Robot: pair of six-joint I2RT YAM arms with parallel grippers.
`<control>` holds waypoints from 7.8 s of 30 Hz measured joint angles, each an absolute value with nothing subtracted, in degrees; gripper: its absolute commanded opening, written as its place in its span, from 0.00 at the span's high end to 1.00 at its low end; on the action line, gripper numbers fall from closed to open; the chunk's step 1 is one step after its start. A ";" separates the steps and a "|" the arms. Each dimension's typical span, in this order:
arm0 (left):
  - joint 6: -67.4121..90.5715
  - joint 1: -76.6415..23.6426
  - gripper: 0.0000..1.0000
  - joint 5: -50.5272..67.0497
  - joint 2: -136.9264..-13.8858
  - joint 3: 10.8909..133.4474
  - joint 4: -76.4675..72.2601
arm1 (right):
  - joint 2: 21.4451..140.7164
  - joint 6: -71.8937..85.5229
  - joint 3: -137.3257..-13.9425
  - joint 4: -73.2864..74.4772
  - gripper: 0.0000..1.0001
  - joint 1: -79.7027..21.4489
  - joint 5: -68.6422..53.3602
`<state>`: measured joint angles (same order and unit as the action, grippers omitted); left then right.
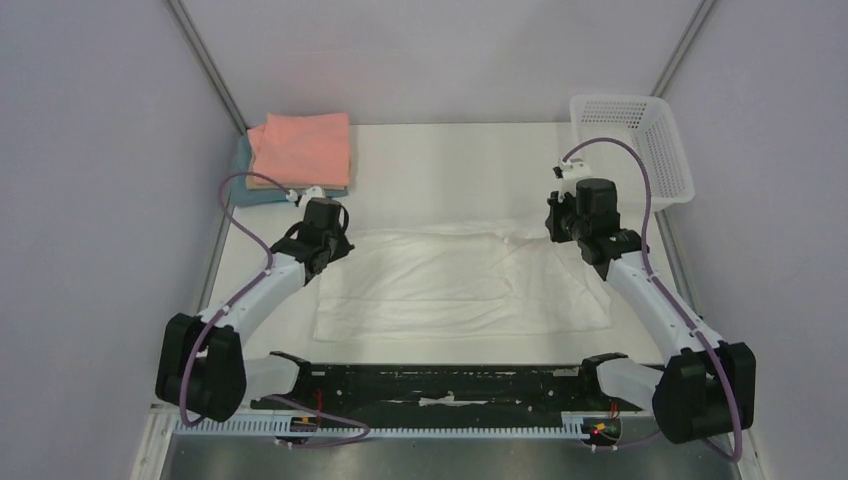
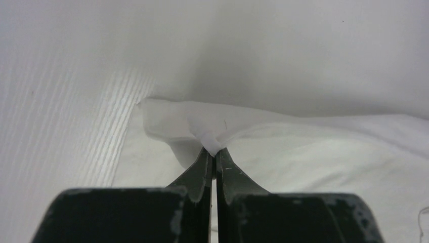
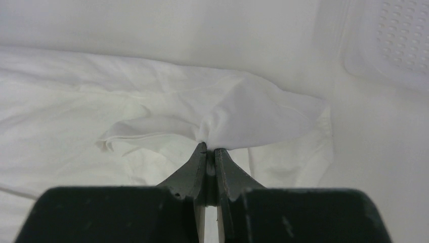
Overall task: Fold and stack the t-shirts
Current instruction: Fold the other side of the tshirt into a rectangle, then rotate the tshirt 90 degrees, then grab the bottom of the folded rectangular tshirt with both arms
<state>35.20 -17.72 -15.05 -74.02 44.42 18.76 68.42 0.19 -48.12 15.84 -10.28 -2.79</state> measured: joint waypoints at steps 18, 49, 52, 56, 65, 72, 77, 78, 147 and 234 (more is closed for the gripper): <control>43.07 -20.23 0.98 -19.62 -55.18 29.71 16.60 | 50.30 5.41 -38.87 28.14 0.97 -10.28 3.57; 52.23 -24.53 0.22 -19.55 -28.05 35.14 32.67 | 25.89 9.37 -39.33 37.76 0.02 -10.24 -0.14; 50.63 -24.53 0.21 -13.15 -38.22 35.42 27.11 | 29.21 10.13 -33.61 29.39 0.02 -10.24 -7.33; 48.47 -24.58 0.20 -6.37 -55.18 36.88 23.70 | 39.57 12.01 -27.55 22.59 0.02 -10.28 -12.27; 47.42 -24.62 0.14 -7.92 -57.78 32.38 27.07 | 50.11 14.92 -20.75 17.63 0.02 -10.28 -8.67; 47.53 -24.60 0.11 -13.69 -51.20 26.96 32.99 | 51.37 15.03 -20.69 19.99 0.02 -10.28 -1.50; 47.55 -24.56 0.11 -14.79 -51.00 26.48 34.52 | 50.87 15.00 -20.67 20.40 0.02 -10.28 -0.32; 47.55 -24.56 0.11 -14.72 -51.29 26.44 34.50 | 50.87 15.03 -20.60 19.99 0.02 -10.28 -0.78; 55.99 -50.98 0.15 8.29 -85.60 35.97 -7.51 | 149.56 21.71 -116.95 -15.29 0.02 -14.11 -9.85; 45.19 -52.51 0.98 5.39 -47.46 22.26 21.47 | 51.64 34.61 -17.12 4.25 1.00 -73.91 9.41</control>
<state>45.19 -52.51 5.39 -47.46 22.26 21.47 51.64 34.61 -17.12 4.25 -73.91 9.41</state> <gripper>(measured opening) 0.043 0.010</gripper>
